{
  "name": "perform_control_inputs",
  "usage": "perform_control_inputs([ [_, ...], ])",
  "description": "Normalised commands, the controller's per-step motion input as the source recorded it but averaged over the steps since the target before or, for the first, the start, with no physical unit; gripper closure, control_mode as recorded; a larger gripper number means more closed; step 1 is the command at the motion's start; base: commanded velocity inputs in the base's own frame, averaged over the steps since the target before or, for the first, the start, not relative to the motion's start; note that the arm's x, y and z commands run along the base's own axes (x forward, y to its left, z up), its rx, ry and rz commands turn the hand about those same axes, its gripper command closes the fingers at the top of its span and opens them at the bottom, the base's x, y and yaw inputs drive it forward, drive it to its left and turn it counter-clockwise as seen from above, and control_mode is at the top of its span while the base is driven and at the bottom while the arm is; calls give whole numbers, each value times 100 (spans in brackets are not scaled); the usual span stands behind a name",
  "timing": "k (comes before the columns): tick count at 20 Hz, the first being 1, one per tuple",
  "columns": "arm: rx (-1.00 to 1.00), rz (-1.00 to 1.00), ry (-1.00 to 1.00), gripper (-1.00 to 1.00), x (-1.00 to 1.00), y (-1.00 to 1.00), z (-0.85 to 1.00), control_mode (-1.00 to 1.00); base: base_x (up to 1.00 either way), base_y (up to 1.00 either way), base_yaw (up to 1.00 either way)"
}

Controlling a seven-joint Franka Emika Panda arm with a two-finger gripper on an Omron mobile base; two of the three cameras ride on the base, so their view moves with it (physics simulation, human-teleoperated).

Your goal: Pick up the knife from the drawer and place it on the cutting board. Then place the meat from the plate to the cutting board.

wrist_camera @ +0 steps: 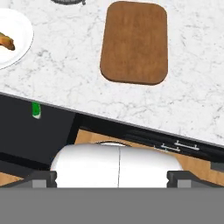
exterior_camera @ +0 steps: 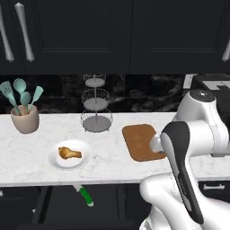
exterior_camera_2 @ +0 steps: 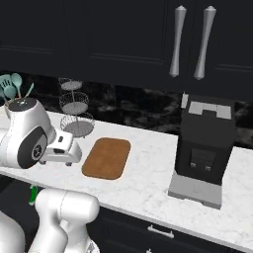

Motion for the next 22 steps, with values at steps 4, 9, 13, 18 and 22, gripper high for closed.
perform_control_inputs([
  [4, 0, 0, 0, -100, 0, 0, 0, 100, 26, 0, 20],
  [9, 0, 0, 0, -100, 0, 0, 0, 100, 0, -14, 46],
  [13, 0, 0, 0, -100, 0, 0, 0, 100, 5, -31, 54],
  [18, 0, 0, 0, -100, 0, 0, 0, 100, 15, 3, 42],
  [22, 0, 0, 0, -100, 0, 0, 0, 100, 30, 26, 15],
])
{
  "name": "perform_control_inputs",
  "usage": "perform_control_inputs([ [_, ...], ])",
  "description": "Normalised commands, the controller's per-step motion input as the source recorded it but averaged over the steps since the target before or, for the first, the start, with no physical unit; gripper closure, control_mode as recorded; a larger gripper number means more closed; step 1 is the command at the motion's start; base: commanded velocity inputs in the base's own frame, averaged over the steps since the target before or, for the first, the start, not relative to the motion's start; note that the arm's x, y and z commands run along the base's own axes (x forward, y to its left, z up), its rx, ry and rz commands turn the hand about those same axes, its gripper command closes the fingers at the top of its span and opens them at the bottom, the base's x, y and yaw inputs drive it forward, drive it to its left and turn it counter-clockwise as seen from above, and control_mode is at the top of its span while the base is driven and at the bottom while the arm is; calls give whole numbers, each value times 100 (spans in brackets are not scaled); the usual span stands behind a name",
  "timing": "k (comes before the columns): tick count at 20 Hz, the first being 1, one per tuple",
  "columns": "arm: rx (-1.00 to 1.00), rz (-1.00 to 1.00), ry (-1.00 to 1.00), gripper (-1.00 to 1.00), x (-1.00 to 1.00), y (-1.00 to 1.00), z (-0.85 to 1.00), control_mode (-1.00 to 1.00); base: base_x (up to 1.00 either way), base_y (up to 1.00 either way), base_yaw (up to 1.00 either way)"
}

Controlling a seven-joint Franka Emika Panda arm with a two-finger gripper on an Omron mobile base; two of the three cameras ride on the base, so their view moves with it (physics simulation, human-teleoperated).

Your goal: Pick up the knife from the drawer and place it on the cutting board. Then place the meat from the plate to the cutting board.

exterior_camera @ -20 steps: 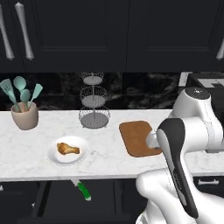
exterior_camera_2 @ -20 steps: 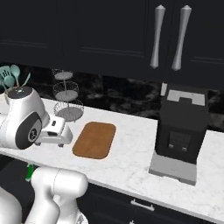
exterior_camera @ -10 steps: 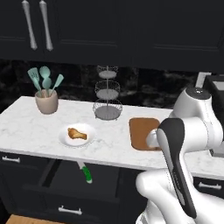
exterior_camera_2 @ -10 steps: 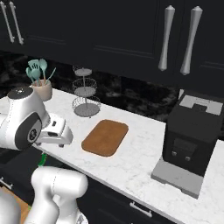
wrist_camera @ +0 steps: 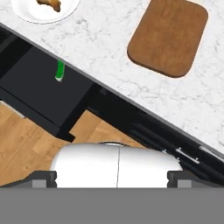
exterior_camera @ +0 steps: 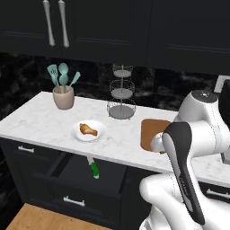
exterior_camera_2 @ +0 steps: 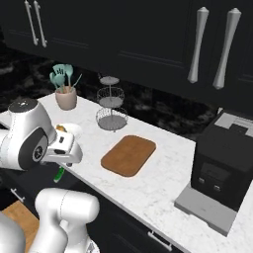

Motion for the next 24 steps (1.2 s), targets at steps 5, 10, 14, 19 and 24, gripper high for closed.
perform_control_inputs([
  [5, 0, 0, 0, -100, 0, 0, 0, 100, 36, 26, 7],
  [10, 0, 0, 0, -100, 0, 0, 0, 100, 43, 43, 3],
  [14, 0, 0, 0, -100, 0, 0, 0, 100, 29, 7, 11],
  [19, 0, 0, 0, -100, 0, 0, 0, 100, 29, 14, 18],
  [24, 0, 23, 0, -100, 21, 23, -4, -100, 0, 0, 0],
])
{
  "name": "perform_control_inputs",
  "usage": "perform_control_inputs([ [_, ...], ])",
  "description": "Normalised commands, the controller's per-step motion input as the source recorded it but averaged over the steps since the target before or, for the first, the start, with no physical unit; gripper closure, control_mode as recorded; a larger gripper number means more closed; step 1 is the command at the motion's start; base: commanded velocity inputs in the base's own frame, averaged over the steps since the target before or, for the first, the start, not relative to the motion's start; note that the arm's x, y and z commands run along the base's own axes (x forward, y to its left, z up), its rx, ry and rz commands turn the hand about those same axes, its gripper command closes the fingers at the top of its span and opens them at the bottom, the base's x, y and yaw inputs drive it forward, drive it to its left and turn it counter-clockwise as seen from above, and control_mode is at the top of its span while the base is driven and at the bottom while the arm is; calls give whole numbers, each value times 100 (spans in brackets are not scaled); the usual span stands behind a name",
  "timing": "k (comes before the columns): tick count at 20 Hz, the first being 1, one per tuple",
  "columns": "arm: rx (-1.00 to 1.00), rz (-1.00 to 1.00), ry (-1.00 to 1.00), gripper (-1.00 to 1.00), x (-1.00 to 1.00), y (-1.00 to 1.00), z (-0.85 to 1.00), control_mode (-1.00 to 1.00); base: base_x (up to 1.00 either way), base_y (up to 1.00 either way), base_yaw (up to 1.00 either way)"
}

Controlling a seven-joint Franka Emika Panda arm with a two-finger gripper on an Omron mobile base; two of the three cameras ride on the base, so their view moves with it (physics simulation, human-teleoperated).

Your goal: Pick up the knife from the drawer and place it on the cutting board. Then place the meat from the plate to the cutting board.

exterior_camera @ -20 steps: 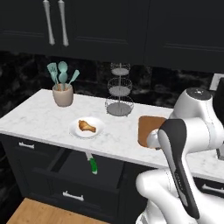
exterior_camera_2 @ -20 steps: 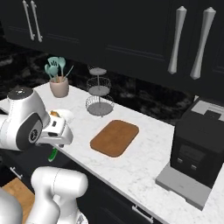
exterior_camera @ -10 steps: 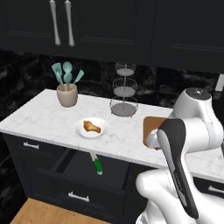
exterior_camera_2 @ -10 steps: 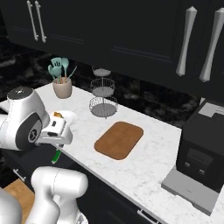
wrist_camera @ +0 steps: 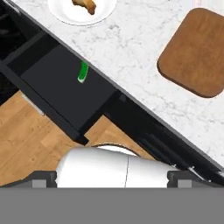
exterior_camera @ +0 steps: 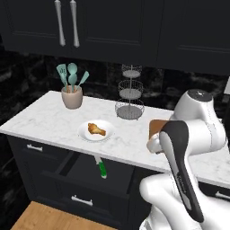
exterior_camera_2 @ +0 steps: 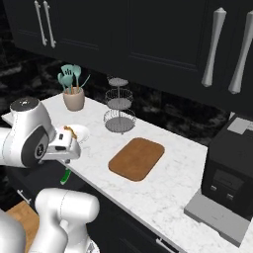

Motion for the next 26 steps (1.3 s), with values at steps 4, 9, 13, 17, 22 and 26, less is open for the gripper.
perform_control_inputs([
  [4, 0, 20, 0, -100, 12, 72, -21, -100, 0, 0, 0],
  [9, 0, 10, 0, -100, 3, 99, -37, -100, 0, 0, 0],
  [13, 0, 7, -3, -100, 12, 80, -39, -100, 0, 0, 0],
  [17, 0, 5, 0, -100, 21, 56, -44, -100, 0, 0, 0],
  [22, 0, 6, 0, -100, 7, 22, -33, -100, 0, 0, 0],
  [26, 0, 7, 0, -100, 9, 27, -38, -100, 0, 0, 0],
])
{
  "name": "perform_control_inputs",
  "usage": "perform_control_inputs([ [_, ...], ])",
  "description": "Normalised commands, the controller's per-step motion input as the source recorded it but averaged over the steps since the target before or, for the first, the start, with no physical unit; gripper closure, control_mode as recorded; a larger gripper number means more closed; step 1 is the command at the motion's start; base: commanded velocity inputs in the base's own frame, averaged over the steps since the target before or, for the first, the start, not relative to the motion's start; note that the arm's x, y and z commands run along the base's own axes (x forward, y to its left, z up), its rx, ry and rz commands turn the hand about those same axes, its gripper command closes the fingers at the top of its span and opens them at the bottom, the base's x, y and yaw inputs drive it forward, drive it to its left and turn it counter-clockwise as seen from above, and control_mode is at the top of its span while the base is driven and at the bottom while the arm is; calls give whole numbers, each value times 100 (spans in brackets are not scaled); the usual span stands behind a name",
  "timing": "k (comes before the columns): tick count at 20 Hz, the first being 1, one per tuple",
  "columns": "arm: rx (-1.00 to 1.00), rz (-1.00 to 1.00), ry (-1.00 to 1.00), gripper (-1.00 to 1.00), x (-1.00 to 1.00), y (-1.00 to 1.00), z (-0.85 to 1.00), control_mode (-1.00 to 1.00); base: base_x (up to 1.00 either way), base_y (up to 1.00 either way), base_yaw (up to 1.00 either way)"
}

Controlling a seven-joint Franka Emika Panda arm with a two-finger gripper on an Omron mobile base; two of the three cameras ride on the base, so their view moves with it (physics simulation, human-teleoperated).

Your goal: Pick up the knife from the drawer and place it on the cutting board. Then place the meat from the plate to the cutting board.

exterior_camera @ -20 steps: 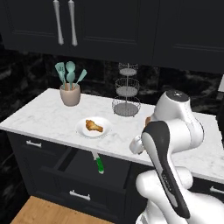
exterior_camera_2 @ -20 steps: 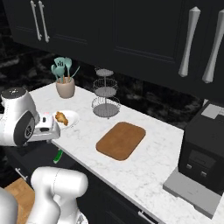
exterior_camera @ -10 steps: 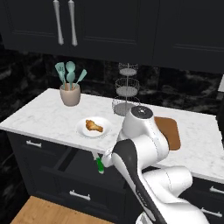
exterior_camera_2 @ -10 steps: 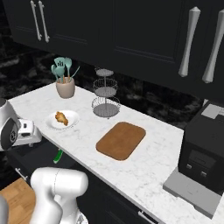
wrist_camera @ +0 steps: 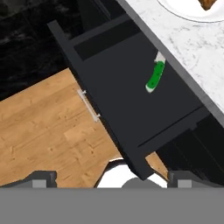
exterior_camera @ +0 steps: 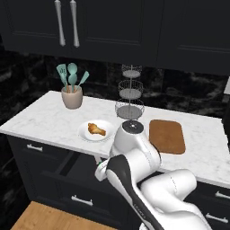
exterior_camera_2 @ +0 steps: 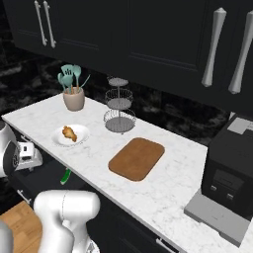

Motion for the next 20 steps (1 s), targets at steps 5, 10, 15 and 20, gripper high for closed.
perform_control_inputs([
  [5, 0, 4, 0, -100, 22, 25, -30, -100, 0, 0, 0],
  [10, 0, 6, 0, -100, 28, 35, -25, -100, 0, 0, 0],
  [15, 0, 5, 0, -100, 4, 13, -8, -100, 0, 0, 0],
  [20, 0, 5, 0, -100, 3, 5, -6, -100, 0, 0, 0],
])
